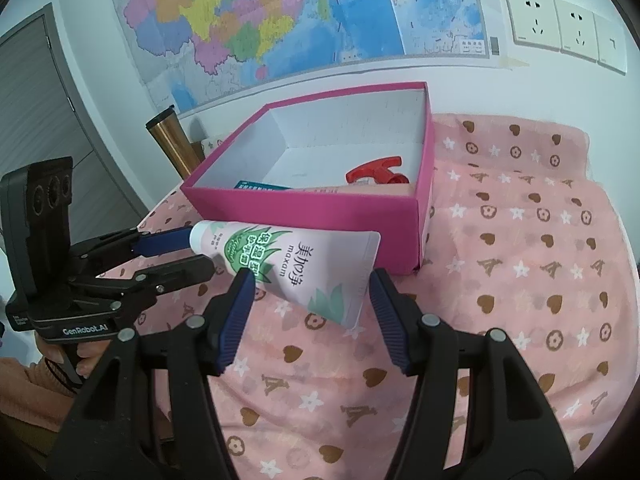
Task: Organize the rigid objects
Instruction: 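Lift the aloe tube with both grippers and carry it over the magenta box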
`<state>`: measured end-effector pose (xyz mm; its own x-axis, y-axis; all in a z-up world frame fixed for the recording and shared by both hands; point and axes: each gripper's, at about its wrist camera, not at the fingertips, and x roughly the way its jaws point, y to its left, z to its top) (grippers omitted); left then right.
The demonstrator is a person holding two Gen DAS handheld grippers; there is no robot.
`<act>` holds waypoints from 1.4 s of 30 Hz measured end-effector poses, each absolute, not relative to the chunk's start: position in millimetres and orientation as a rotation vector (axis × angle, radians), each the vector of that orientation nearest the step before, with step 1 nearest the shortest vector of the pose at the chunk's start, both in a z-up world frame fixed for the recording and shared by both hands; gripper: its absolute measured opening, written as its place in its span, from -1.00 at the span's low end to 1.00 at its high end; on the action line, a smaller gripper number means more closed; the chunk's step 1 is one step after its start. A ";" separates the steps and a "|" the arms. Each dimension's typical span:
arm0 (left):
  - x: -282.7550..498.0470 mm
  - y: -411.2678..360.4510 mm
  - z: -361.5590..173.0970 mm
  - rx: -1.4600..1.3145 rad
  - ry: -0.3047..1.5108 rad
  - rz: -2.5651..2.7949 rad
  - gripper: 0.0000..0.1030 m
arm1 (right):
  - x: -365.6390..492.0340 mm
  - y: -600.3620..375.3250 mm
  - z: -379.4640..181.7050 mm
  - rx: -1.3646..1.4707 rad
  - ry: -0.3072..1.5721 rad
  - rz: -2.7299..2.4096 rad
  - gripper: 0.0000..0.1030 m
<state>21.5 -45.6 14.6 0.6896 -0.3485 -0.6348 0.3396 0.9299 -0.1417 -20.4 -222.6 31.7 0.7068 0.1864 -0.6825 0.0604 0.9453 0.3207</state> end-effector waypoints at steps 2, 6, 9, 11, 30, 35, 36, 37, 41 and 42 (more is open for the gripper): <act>22.8 -45.7 16.1 -0.014 0.709 -0.384 0.07 | -19.7 -222.5 32.8 0.332 0.784 0.071 0.20; 26.1 -44.7 18.4 -0.017 0.704 -0.380 0.07 | -17.8 -221.9 35.3 0.326 0.779 0.073 0.20; 28.6 -43.9 19.5 -0.018 0.701 -0.379 0.07 | -15.5 -222.3 36.6 0.321 0.776 0.075 0.20; 29.7 -43.9 20.3 -0.018 0.700 -0.379 0.07 | -14.3 -223.2 37.6 0.320 0.773 0.073 0.20; 40.1 -46.8 30.8 -0.010 0.667 -0.370 0.07 | -4.2 -230.6 50.1 0.302 0.742 0.064 0.20; 42.5 -46.9 31.5 -0.011 0.665 -0.373 0.07 | -2.4 -232.5 52.0 0.302 0.737 0.061 0.20; 43.1 -47.2 31.9 -0.012 0.665 -0.372 0.07 | -2.2 -232.6 52.3 0.301 0.736 0.061 0.20; 43.6 -47.2 32.2 -0.013 0.664 -0.373 0.07 | -1.7 -232.9 52.4 0.301 0.735 0.061 0.20; 46.0 -47.2 33.2 -0.014 0.660 -0.370 0.07 | -0.3 -233.2 52.8 0.298 0.734 0.060 0.20; 46.7 -47.3 33.7 -0.013 0.660 -0.369 0.07 | 0.2 -233.5 52.9 0.298 0.733 0.059 0.20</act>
<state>46.7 -47.3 33.7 0.7275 -0.3390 -0.5965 0.3306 0.9350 -0.1281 0.2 -233.5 52.9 0.7435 0.1571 -0.6501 0.0504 0.9561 0.2887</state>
